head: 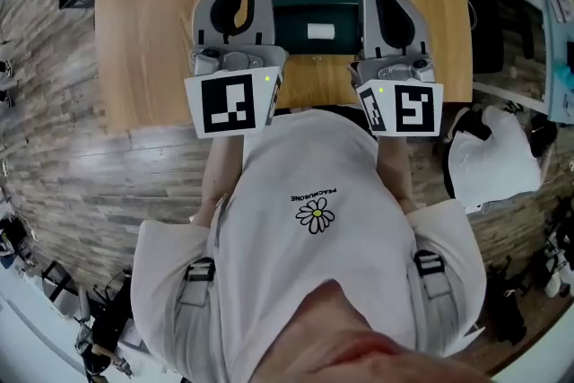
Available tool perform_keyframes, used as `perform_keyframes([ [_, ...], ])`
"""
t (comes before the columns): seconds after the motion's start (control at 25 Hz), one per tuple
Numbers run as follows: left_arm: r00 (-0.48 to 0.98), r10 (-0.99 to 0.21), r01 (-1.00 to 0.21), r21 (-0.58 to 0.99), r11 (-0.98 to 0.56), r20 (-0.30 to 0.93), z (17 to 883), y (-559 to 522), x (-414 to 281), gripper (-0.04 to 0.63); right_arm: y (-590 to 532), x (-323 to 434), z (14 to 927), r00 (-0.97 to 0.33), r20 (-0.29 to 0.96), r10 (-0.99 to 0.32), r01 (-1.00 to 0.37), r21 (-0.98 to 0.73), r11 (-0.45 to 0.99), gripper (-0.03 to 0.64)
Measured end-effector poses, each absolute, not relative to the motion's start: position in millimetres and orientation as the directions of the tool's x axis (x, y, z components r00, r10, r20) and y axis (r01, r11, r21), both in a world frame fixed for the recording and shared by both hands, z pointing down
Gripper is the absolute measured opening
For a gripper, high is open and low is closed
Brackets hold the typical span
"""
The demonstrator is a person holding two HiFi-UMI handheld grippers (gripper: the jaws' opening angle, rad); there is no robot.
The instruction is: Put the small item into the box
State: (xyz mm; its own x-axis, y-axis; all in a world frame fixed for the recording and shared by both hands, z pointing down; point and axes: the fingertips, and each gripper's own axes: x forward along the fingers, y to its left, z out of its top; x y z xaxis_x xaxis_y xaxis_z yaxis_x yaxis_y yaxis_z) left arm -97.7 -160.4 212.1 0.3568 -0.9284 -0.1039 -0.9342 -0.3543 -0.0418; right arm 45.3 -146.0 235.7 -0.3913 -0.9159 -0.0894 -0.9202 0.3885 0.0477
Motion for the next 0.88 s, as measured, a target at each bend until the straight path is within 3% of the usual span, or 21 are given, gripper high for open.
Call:
perform_keyframes([
  [0.16,0.211,-0.967,-0.977,0.012,-0.215,-0.144,217.1,-152.1,-133.3,0.017,-148.8,27.9,235.6,-0.403,-0.084,-0.911,-0.915,0.067,0.398,0.005],
  [0.88,0.202,-0.971,-0.979,-0.013,-0.202,-0.131,222.2,-148.9,-143.1,0.016,-149.2,16.2,233.9,-0.416,-0.083,-0.906,-0.908,0.094,0.408,0.005],
])
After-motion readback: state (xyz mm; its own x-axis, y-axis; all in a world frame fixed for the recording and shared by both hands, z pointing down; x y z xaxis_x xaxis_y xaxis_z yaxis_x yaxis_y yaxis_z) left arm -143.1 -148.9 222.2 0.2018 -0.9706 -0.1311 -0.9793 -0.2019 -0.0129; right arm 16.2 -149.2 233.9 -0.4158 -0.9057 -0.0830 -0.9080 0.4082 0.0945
